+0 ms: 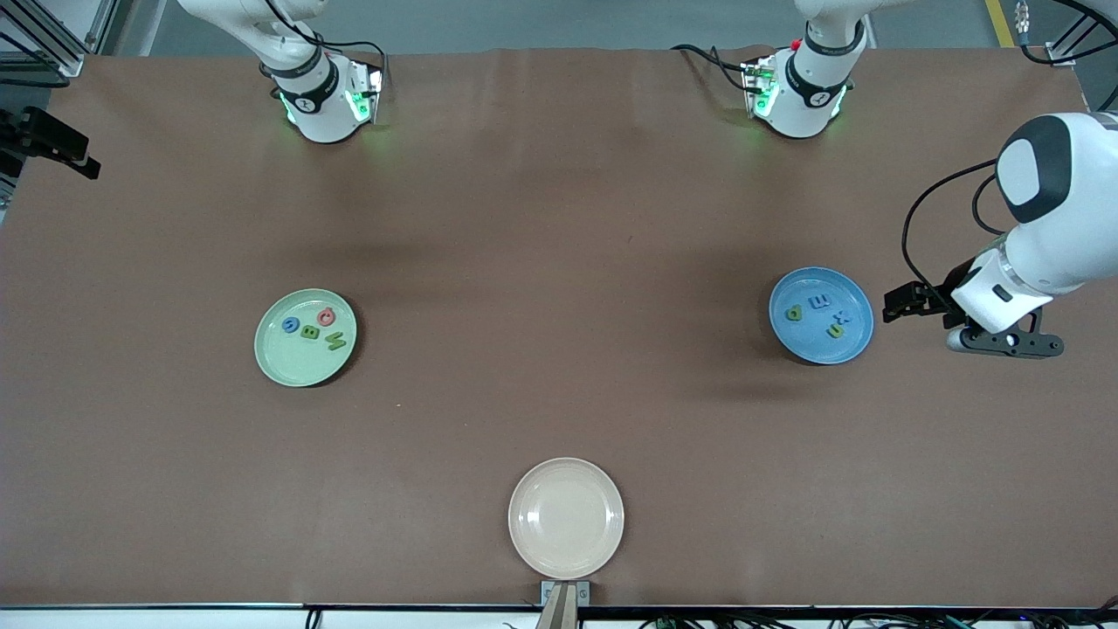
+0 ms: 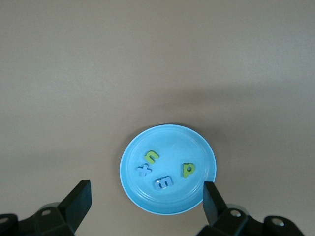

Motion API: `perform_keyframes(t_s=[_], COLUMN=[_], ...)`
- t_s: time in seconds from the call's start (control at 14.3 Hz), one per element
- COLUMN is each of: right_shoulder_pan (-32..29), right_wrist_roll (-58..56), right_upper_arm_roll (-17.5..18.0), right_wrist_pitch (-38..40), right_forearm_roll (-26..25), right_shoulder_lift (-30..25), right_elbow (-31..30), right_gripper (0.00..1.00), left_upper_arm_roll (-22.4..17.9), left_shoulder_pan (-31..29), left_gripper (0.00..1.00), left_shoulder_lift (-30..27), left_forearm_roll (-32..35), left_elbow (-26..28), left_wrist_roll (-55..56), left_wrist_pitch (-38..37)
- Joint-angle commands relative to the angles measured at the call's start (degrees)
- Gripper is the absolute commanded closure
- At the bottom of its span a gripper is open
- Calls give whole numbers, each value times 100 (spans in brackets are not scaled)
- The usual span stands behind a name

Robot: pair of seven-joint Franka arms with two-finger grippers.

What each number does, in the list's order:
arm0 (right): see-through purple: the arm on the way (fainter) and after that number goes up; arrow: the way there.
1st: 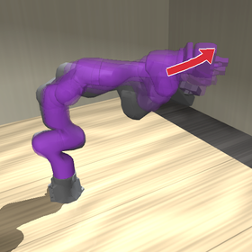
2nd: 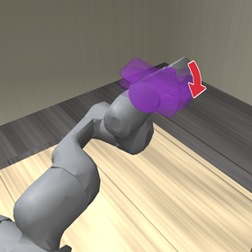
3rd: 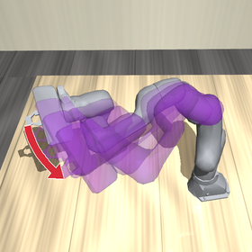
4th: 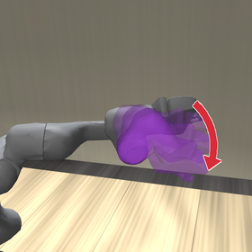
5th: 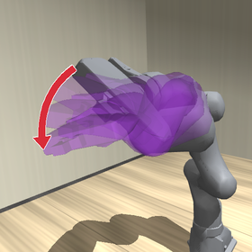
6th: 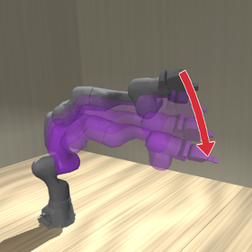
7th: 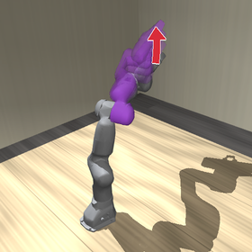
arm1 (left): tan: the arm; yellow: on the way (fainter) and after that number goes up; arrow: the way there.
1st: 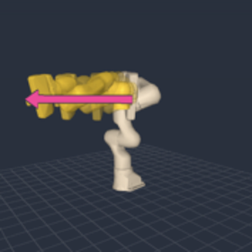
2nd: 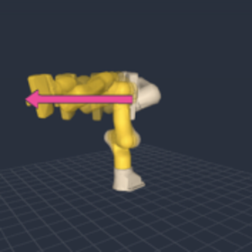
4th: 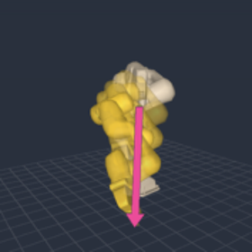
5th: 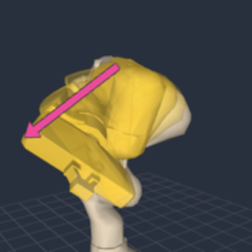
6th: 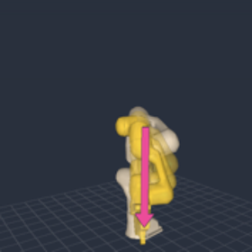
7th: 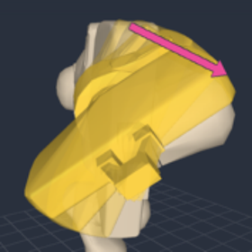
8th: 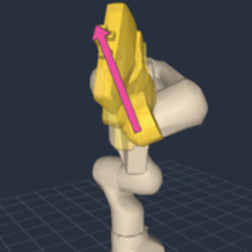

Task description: Sort upper and lower case letters into plates

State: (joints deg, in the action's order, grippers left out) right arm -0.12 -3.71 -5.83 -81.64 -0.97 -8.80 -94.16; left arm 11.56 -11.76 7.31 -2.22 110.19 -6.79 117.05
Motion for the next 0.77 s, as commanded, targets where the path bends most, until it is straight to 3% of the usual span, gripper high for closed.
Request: perform_keyframes(t_s=[0.0,0.56,0.7], right_shoulder_pan=[38,47,38], right_wrist_roll=[54,204,169], right_upper_arm_roll=[-15,12,3], right_wrist_pitch=[25,122,131], right_forearm_roll=[53,167,159], right_shoulder_lift=[-122,-131,-131], right_elbow=[-94,-59,-67], right_gripper=[0,0,0], left_upper_arm_roll=[-267,-1085,-1103], left_shoulder_pan=[200,894,913], left_gripper=[0,0,0], left_shoulder_lift=[-239,-546,-608], left_forearm_roll=[-139,-261,-323], left_elbow=[169,160,152], left_wrist_roll=[-77,-77,-68], left_wrist_pitch=[-42,-95,-156])
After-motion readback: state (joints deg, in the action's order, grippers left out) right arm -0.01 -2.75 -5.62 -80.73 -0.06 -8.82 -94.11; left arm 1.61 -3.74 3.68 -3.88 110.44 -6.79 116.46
